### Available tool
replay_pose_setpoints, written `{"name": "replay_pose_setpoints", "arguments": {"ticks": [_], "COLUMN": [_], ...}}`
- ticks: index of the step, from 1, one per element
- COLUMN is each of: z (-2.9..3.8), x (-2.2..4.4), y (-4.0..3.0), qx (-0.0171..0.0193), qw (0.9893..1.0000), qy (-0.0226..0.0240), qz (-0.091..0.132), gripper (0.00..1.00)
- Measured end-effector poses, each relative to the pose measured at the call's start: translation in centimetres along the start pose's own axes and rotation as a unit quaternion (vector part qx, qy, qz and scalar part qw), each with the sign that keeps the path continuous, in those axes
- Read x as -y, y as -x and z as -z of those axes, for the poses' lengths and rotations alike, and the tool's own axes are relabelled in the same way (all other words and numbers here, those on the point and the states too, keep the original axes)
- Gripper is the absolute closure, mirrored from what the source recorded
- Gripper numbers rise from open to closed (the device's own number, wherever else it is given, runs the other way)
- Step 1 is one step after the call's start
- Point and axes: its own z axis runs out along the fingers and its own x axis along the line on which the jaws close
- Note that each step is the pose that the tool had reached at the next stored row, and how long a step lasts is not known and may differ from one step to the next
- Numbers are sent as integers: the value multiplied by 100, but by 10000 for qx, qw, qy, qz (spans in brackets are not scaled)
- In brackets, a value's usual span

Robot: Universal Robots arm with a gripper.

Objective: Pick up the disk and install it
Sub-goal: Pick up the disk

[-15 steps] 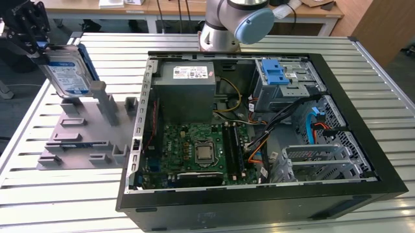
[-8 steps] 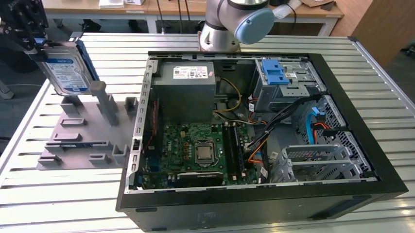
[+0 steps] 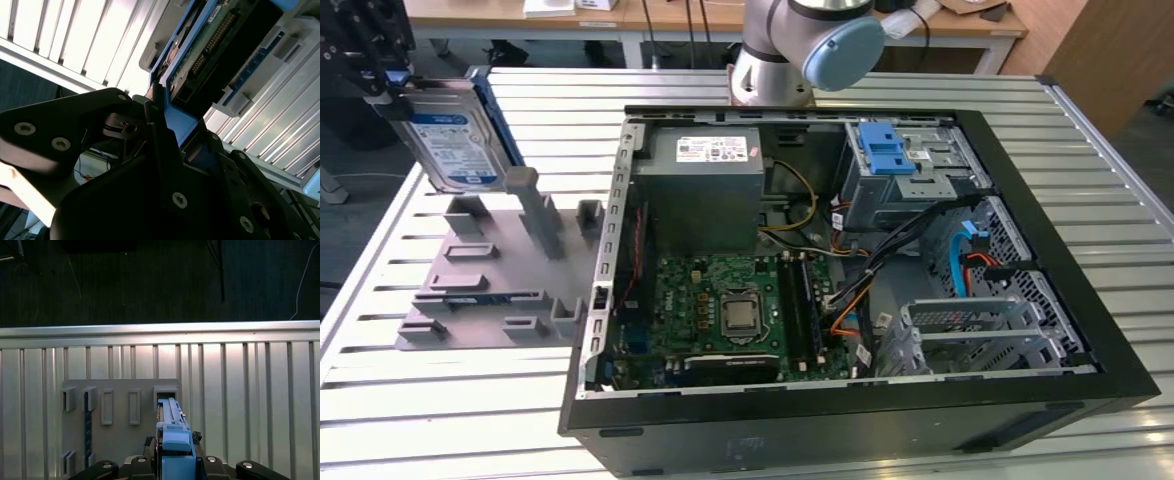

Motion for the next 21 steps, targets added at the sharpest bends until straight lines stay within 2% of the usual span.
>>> {"name": "replay_pose_setpoints", "arguments": {"ticks": [12,21], "z": [118,136], "x": [0,0], "y": [1,1], "qx": [0,0], "qw": [10000,10000], "qy": [0,1], "qz": [0,0], "gripper": [64,64]}}
